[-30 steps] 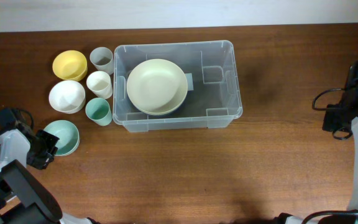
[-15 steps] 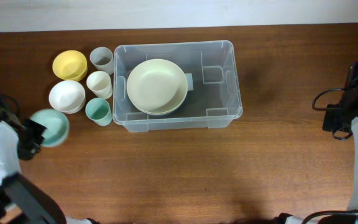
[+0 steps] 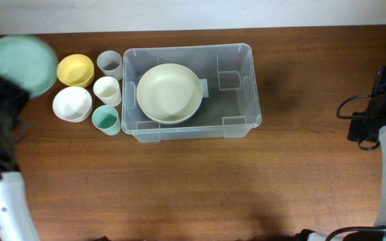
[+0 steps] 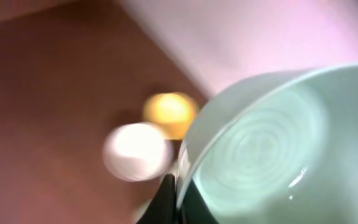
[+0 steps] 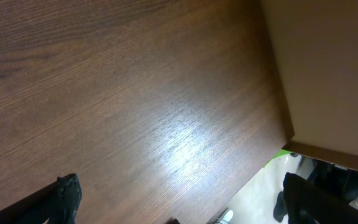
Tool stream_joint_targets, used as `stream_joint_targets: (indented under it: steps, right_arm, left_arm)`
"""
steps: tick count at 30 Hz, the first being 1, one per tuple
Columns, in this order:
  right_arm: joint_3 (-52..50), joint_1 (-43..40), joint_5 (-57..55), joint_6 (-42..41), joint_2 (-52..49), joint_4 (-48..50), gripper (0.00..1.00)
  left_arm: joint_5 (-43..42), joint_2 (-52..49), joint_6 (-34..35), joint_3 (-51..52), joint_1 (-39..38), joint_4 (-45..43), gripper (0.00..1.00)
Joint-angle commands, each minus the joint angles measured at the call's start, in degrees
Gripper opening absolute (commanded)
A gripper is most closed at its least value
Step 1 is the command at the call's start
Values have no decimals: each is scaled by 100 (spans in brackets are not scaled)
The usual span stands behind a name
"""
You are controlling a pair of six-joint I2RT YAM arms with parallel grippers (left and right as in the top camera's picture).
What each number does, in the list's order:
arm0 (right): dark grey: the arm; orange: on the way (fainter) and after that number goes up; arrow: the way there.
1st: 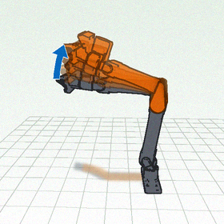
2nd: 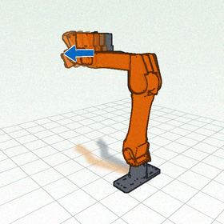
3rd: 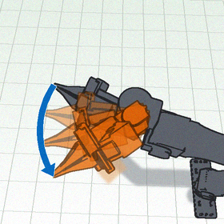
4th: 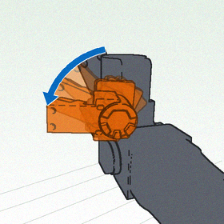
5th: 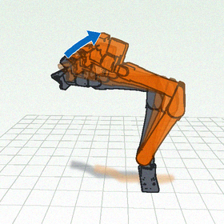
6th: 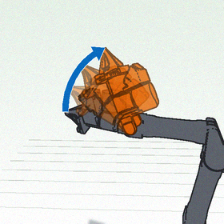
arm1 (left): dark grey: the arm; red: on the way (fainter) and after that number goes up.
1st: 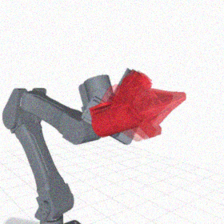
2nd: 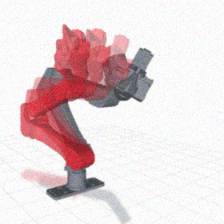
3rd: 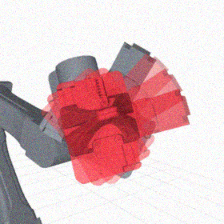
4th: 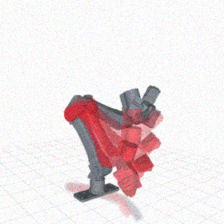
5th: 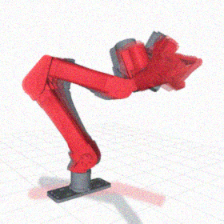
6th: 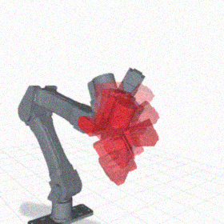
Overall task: Pack container
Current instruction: 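Lift the mint green bowl and carry it into the bin's right side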
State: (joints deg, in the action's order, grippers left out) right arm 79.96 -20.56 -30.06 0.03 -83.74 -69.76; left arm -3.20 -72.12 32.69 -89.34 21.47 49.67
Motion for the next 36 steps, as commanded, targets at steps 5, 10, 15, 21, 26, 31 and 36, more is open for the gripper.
stream_joint_targets:
  steps: [5, 10, 15, 21, 26, 31, 36]
  right_arm:
    - [-31, -20, 9, -26, -31, 17, 99]
    - [-31, -20, 9, -24, -31, 17, 99]
    - [-31, -20, 9, -26, -31, 20, 99]
    - [-31, -20, 9, -24, -31, 20, 99]
    - [-31, -20, 9, -26, -31, 20, 99]
    - [-31, -20, 9, -24, -31, 17, 99]
    - [-31, -20, 9, -24, -31, 20, 99]
  left_arm:
    - [-299, -391, 271, -46, -2479, -1067, 2]
    - [-299, -1222, 269, -46, -3746, -1727, 2]
    - [-302, -2236, 269, -46, -4481, -2232, 3]
    - [-304, -3274, 267, -46, -4986, -2756, 9]
    - [-297, -3816, 245, -46, -5141, -2951, 12]
    - [-245, -4111, 245, -46, -5130, -2909, 12]
    - [125, -4179, 140, -44, -5128, -2754, 12]
